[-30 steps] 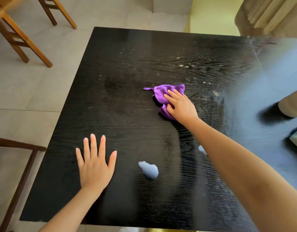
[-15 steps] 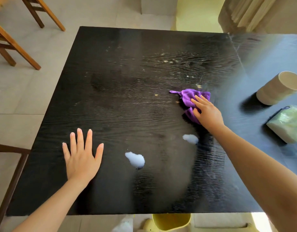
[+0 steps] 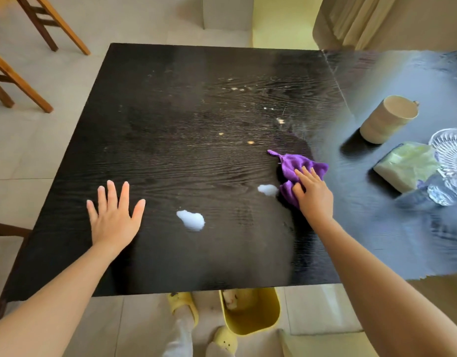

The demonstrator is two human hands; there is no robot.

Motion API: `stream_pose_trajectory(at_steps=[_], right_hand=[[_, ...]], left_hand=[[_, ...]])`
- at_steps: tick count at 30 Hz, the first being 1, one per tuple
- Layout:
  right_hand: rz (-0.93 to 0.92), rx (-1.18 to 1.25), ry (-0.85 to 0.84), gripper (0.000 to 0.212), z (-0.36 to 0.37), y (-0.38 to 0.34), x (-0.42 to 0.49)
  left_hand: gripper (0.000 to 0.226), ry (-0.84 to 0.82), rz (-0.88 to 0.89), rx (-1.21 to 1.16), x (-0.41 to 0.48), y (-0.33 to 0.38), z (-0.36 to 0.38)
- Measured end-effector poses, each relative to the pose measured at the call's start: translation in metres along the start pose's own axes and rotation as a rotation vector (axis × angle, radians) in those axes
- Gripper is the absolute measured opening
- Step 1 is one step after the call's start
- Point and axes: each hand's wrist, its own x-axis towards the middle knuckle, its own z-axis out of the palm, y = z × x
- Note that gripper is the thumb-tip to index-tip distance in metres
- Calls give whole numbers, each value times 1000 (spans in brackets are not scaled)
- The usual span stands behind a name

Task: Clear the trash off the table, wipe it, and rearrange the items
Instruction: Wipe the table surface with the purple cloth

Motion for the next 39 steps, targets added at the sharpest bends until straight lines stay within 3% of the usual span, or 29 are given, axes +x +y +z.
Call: stream_pose_trajectory(at_steps=[5,10,16,22,32,39], right_hand=[[-1,-15,-62,42,-1,-7,-24],[-88,-330,-207,74,7,-3,-4],[25,-286,-28,62,28,-24,-6],[68,-213,34,61,54,-70,-19],[90,-194,14,73,112,-189,-5],[101,-173,-26,48,135,-230,5]], left_hand=[[70,57,52,-12,-31,-14,7],[76,75,47,42,-35,-18,12],[74,92,62,40,-35,-18,13],[71,98,78,25,-36,-18,14],[72,59,116,4,-36,-20,11],[75,18,239,7,-40,-33,8]])
